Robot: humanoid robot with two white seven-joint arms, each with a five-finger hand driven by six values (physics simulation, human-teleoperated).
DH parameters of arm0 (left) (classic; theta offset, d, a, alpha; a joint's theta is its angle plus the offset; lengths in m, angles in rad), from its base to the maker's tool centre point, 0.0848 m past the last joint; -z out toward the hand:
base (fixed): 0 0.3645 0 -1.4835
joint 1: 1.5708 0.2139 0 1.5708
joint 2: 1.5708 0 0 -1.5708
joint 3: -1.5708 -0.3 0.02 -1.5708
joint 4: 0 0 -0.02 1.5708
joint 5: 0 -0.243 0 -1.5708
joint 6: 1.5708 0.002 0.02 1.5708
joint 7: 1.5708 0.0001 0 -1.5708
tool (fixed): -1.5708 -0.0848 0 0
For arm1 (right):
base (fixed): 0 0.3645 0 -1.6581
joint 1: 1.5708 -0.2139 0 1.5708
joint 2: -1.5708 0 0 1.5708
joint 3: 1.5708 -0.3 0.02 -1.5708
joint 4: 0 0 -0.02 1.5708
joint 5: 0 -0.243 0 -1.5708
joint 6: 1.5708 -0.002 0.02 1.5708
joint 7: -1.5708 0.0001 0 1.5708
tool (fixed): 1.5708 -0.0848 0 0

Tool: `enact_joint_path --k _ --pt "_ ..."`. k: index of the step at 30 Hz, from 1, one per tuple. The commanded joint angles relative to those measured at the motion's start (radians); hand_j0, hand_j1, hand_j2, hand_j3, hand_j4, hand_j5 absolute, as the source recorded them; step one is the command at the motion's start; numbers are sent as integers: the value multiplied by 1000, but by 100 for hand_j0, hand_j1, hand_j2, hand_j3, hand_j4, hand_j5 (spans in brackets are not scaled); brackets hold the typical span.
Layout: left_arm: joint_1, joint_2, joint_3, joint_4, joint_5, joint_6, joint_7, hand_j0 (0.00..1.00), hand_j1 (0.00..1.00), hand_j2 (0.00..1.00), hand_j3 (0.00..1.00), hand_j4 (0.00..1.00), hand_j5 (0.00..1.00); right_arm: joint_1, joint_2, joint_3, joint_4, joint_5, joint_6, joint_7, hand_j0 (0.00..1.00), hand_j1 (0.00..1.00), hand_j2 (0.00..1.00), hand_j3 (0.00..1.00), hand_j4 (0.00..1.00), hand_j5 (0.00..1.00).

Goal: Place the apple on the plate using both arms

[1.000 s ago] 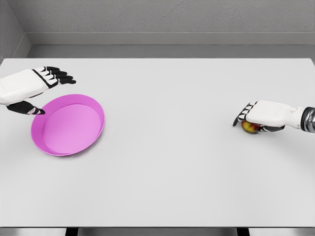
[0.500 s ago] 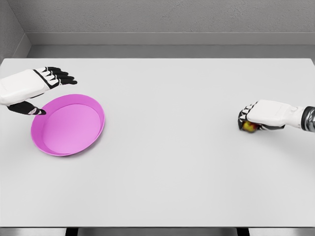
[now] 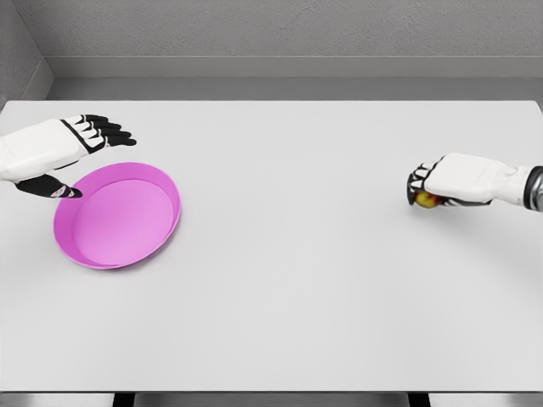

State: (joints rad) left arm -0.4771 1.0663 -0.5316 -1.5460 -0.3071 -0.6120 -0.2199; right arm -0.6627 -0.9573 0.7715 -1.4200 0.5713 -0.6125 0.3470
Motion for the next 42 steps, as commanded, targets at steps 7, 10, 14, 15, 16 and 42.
enact_joint_path --k 7,10,14,15,16,42 --pt "0 1 1 0 6 1 1 100 100 100 100 100 100 -6 0 2 -122 -8 2 6 42 42 42 42 42 42" --pt "0 1 1 -2 6 1 1 100 100 100 100 100 100 -9 6 2 -132 -8 2 6 41 41 41 41 41 41" --pt "0 1 1 -2 6 1 1 100 100 100 100 100 100 -11 29 2 -165 -8 2 17 41 41 41 41 41 41" --pt "2 1 1 -2 6 1 1 100 100 100 100 100 100 -12 48 3 -165 -8 2 27 41 41 41 41 41 41" --pt "0 1 1 -2 6 1 1 100 100 100 100 100 100 -24 63 8 -165 -7 2 29 41 41 41 41 41 41" --pt "0 1 1 0 6 1 1 100 100 100 100 100 100 -100 413 97 -148 76 2 125 41 41 41 41 41 41"
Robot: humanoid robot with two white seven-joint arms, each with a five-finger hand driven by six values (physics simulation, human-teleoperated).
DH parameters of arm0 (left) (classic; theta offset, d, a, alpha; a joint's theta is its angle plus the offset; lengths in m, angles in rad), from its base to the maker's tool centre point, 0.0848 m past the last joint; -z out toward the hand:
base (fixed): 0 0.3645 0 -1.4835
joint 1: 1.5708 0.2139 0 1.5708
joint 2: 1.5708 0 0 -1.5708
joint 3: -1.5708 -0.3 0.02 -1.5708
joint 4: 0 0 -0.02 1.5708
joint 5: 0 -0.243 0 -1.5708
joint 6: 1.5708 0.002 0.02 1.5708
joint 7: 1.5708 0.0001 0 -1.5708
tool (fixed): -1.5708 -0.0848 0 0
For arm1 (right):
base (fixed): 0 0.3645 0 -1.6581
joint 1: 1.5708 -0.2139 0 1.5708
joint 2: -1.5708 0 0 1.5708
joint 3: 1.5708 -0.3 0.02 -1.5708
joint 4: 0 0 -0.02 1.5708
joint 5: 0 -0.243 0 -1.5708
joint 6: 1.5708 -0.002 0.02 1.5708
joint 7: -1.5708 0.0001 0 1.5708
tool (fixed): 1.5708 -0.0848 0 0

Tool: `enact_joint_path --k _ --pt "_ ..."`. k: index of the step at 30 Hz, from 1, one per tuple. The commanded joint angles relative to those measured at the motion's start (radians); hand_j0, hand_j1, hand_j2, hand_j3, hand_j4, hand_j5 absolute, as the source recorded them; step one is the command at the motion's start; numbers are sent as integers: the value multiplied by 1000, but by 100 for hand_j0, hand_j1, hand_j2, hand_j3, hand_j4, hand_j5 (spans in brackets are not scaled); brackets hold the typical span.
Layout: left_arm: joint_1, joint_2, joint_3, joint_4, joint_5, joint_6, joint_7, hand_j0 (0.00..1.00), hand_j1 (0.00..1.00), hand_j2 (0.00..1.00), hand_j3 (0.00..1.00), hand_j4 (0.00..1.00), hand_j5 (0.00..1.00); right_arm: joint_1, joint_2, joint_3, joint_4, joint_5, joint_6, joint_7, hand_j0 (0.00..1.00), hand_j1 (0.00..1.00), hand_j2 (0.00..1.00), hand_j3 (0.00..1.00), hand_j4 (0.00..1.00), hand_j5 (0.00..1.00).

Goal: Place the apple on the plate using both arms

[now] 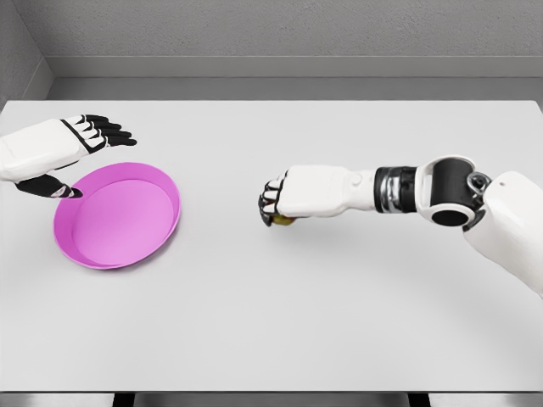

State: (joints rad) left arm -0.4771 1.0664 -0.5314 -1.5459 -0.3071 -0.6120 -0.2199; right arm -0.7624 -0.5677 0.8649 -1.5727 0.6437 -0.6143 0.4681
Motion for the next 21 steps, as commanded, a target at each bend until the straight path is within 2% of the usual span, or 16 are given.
enact_joint_path --k 1,6,11,21 --pt "0 1 1 1 6 1 1 100 100 100 100 100 100 0 32 6 13 5 3 4 41 41 41 41 41 41" --pt "0 1 1 1 6 1 1 100 100 100 100 100 100 -25 81 31 34 13 3 20 41 41 41 41 41 41" --pt "0 1 1 1 6 1 1 100 100 100 100 100 100 -51 129 55 88 22 3 20 41 41 41 41 41 41" --pt "2 1 1 1 6 1 1 100 100 100 100 100 100 -67 177 85 169 48 3 17 42 42 42 42 42 42"
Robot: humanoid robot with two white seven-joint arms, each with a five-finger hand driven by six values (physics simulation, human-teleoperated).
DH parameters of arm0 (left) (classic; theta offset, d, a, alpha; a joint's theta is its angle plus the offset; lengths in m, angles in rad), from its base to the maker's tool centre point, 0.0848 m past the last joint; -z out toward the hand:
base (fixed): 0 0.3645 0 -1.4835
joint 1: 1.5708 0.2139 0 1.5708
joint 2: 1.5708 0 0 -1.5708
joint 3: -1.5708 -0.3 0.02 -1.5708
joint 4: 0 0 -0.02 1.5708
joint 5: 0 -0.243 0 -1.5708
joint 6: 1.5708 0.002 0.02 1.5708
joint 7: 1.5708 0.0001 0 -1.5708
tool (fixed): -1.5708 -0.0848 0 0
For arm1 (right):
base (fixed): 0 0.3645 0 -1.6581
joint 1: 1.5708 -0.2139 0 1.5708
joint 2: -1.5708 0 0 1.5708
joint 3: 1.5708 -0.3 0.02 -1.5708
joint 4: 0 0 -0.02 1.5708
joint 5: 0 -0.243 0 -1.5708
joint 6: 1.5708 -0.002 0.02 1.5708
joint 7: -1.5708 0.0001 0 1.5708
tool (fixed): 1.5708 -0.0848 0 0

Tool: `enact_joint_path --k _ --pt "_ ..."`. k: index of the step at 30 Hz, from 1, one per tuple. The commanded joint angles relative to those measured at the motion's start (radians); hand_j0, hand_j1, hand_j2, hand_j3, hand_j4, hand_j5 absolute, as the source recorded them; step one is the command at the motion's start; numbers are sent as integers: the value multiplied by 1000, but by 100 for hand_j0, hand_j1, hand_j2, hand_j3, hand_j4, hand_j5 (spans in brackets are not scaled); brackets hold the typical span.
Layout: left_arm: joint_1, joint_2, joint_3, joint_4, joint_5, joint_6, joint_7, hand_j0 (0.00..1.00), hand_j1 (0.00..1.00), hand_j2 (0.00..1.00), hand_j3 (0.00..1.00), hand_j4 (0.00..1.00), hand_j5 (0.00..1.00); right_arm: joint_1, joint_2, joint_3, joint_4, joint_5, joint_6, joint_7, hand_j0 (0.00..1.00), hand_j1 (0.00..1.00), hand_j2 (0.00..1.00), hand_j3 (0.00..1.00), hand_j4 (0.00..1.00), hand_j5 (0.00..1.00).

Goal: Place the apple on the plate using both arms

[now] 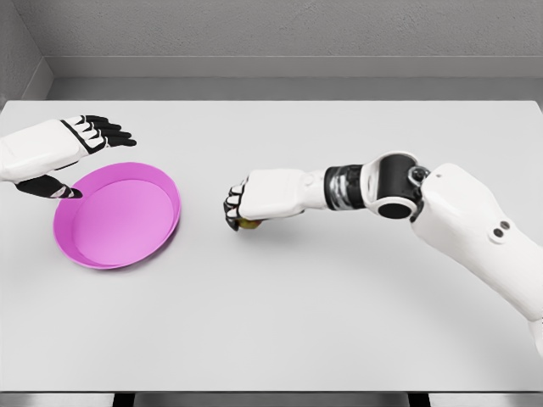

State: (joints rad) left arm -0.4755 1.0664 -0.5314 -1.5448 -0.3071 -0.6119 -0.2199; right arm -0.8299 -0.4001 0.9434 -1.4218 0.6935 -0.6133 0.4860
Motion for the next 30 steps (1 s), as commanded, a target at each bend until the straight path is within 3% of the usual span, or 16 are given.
enact_joint_path --k 1,9,11,13,14,25,28,30 --pt "0 1 1 0 6 1 1 100 100 100 100 100 100 0 9 8 18 -2 2 -1 42 42 42 42 42 42" --pt "0 1 1 0 6 1 1 100 100 100 100 100 100 2 21 32 37 4 2 -3 44 44 44 44 44 44" --pt "0 1 1 0 6 1 1 100 100 100 100 100 100 2 21 32 35 4 2 -1 51 51 51 51 51 51" --pt "0 1 1 0 6 1 1 100 100 100 100 100 100 2 23 32 37 3 2 0 72 72 72 72 72 72" --pt "0 1 1 0 6 1 1 100 100 100 100 100 100 3 23 32 37 1 2 0 77 77 77 77 77 77" --pt "0 1 1 0 6 1 1 100 100 100 100 100 100 8 26 32 61 1 2 -1 82 82 82 82 82 82" --pt "-2 1 1 0 6 1 1 100 100 100 100 100 100 3 23 25 57 -5 2 0 100 100 100 100 100 100" --pt "-2 1 1 0 6 1 1 100 100 100 100 100 100 3 18 18 50 -6 2 0 100 100 100 100 100 100"
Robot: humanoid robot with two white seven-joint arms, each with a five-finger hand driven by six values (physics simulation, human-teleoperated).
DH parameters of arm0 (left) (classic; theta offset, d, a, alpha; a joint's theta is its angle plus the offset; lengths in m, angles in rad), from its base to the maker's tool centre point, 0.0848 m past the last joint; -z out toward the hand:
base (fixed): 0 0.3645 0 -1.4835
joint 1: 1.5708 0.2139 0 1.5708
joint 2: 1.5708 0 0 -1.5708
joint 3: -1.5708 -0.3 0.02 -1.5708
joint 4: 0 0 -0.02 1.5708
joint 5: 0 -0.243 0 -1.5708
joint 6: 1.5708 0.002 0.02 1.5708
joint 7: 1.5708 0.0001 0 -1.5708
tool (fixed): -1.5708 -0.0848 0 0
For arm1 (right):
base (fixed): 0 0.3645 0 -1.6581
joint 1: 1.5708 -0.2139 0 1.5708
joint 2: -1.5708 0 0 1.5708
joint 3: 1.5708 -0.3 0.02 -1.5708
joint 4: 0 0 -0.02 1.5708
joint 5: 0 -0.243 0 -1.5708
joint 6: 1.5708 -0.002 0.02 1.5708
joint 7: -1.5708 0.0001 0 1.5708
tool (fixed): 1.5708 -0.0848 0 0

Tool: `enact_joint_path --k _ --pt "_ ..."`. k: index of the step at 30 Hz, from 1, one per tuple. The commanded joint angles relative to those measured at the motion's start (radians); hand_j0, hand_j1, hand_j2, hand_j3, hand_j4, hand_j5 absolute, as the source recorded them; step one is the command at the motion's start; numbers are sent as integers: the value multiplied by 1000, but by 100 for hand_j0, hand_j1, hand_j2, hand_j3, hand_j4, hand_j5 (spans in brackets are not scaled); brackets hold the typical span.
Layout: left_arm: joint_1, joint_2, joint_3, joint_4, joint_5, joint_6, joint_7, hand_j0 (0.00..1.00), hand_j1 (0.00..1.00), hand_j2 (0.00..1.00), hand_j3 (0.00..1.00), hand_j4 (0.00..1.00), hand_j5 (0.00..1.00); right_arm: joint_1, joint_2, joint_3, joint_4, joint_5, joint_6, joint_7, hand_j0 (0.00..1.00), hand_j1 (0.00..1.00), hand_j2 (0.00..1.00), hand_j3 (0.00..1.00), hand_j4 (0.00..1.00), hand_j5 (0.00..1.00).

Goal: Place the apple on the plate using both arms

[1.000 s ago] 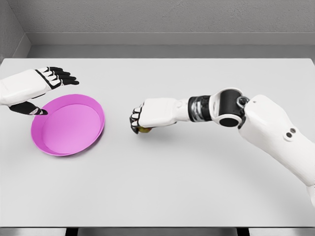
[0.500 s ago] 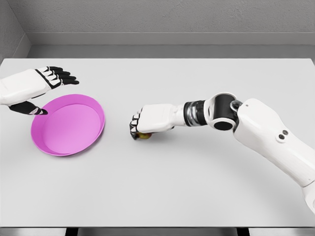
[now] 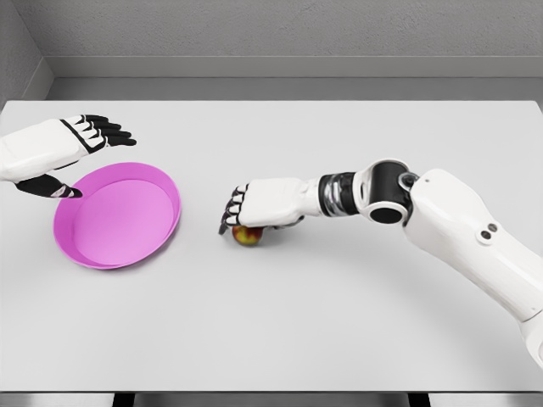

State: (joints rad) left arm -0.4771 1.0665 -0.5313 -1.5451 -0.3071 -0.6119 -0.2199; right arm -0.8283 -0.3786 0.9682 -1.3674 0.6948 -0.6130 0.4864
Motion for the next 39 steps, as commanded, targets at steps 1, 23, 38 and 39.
enact_joint_path --k 1,23,38,39 --pt "0 1 1 -1 6 1 1 100 100 100 100 100 100 0 -5 -6 -7 -8 2 0 100 100 100 100 100 100" --pt "-11 -117 -19 -49 -73 1 -24 100 100 100 100 100 100 302 -235 -707 -79 -268 2 -14 100 100 100 100 100 100" --pt "-192 -276 -243 -56 -179 1 -26 100 100 100 100 100 100 581 -238 -916 -176 -370 2 -12 100 100 100 100 100 100" --pt "-206 -289 -257 -56 -178 1 -26 100 100 100 100 100 100 586 -238 -916 -173 -370 2 -12 100 100 100 100 100 100"
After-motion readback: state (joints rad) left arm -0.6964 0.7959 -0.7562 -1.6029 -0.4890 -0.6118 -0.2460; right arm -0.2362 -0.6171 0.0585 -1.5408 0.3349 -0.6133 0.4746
